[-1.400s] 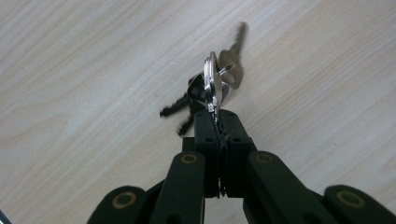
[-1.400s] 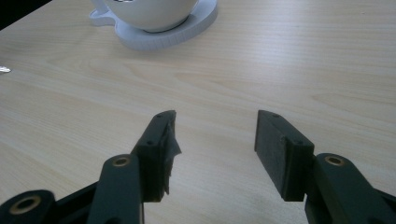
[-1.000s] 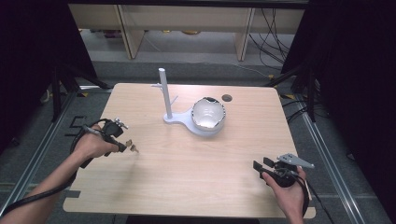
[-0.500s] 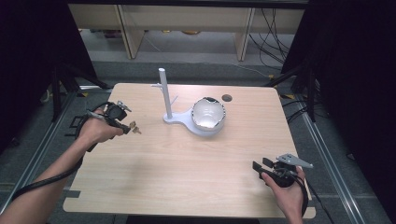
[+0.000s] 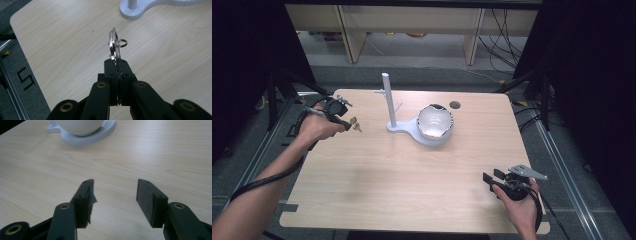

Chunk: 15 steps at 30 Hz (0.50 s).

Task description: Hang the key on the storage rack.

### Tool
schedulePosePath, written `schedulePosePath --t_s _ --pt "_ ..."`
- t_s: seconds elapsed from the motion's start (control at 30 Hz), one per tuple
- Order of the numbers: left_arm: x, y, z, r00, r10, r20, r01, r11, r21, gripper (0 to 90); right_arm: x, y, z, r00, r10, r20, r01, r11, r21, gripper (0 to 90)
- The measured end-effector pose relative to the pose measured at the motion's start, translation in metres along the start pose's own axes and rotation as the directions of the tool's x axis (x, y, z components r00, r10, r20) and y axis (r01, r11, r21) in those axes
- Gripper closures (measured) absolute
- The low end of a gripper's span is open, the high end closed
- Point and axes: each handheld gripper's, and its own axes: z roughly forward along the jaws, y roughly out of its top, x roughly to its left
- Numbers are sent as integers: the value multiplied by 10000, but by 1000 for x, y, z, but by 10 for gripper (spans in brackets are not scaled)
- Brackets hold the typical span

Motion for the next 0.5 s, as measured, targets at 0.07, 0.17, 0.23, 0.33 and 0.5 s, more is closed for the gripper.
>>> schedulePosePath --t_s 0.07,0.17,0.23,0.33,0.5 --pt "1 4 -2 10000 -23 -52 22 9999 -119 872 1 0 0 9999 15 172 -14 10000 -75 488" --pt "2 8 -3 9999 46 -137 -48 9999 -119 871 -1 0 0 9995 -279 171 280 9996 -65 488" --pt "2 9 -3 9999 7 -135 -9 9999 -163 872 0 1 0 9997 -247 -71 246 9997 -84 488" --pt "4 13 -4 9996 -72 -271 65 9997 -241 872 3 1 -1 9999 138 -34 -139 9999 -74 488" --pt "7 15 -5 9994 -166 -315 155 9993 -335 872 0 1 -2 9998 -203 16 203 9994 -268 488"
